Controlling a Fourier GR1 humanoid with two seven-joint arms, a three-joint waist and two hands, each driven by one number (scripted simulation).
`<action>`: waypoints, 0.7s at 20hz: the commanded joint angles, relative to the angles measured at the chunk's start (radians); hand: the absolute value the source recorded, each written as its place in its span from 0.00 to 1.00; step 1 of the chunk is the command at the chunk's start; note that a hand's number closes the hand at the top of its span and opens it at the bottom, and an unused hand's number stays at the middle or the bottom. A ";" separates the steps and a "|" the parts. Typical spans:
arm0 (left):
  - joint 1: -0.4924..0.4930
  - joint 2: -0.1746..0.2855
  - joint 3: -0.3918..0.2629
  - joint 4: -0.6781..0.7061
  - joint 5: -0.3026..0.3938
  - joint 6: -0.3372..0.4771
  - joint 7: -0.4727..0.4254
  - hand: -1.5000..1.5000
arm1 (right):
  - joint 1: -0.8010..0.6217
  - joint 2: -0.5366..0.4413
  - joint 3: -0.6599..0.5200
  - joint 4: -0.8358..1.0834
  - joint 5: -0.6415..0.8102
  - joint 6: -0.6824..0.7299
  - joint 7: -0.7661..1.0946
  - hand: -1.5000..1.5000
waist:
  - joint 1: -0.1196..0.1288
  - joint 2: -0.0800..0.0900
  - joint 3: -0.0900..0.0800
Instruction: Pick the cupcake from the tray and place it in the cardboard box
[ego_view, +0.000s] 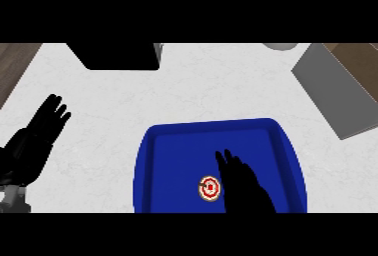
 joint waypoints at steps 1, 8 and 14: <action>-0.012 -0.019 0.015 0.049 -0.010 -0.019 -0.025 0.50 | -0.058 0.033 0.047 0.036 -0.011 0.068 0.209 0.00 | -0.007 0.000 0.000; -0.061 -0.043 0.027 0.068 -0.041 -0.031 0.020 0.50 | -0.061 0.033 -0.027 0.122 -0.013 0.020 0.058 0.00 | -0.011 -0.001 0.001; -0.013 -0.040 0.071 0.029 -0.063 -0.058 0.028 0.50 | -0.063 0.034 0.068 0.081 0.040 0.000 0.121 0.00 | -0.010 -0.003 0.001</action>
